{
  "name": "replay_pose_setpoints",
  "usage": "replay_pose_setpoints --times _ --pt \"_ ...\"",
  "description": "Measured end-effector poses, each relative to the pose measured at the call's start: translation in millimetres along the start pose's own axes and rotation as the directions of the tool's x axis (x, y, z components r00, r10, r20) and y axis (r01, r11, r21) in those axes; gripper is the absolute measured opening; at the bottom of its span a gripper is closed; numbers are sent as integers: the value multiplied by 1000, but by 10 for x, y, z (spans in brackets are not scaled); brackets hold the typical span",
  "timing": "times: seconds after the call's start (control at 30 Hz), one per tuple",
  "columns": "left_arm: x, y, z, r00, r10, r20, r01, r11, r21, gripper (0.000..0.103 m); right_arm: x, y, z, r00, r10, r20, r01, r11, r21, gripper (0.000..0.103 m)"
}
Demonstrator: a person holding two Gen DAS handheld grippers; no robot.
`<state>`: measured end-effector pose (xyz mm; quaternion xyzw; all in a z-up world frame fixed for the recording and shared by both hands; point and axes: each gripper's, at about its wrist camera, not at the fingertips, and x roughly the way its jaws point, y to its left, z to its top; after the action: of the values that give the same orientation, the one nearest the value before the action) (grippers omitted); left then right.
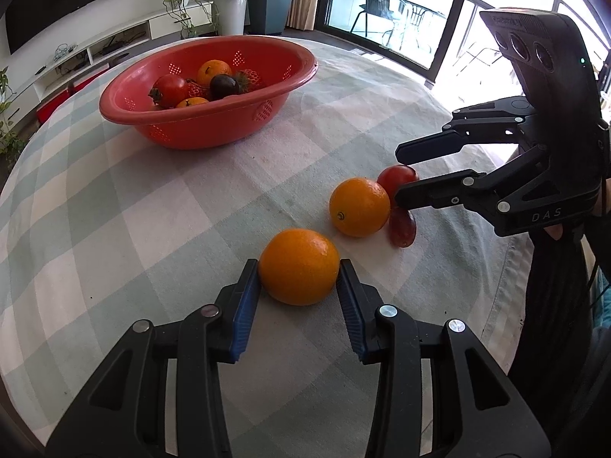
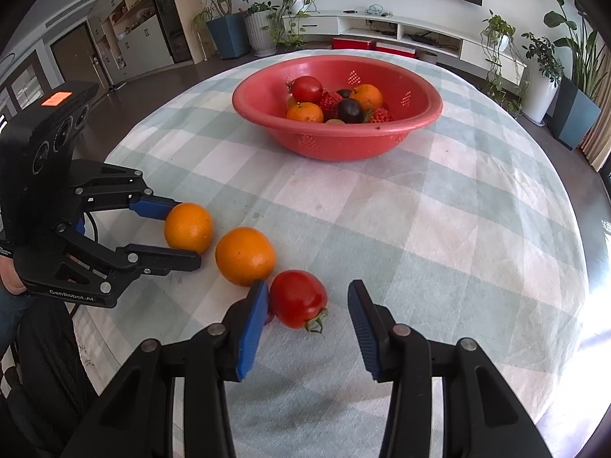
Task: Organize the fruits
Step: 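Grasp an orange with the left gripper while the right gripper grasps a tangerine, then carry the orange and tangerine over the colander and release both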
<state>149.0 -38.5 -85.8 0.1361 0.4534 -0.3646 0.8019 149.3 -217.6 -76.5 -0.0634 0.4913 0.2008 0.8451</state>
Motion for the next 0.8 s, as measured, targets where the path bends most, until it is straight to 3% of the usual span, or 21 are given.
replay_pose_setpoints --times 0.67,0.73,0.8 --pt "-261 38 -60 998 15 69 -11 998 -58 38 77 -18 114 995 38 -87 -37 999 16 47" --pt "-270 42 -60 997 15 72 -11 998 -61 38 89 -29 133 993 52 -103 -50 998 23 46" --pt "-274 44 -58 997 14 75 -9 998 -64 38 99 -34 150 990 72 -117 -69 997 28 37"
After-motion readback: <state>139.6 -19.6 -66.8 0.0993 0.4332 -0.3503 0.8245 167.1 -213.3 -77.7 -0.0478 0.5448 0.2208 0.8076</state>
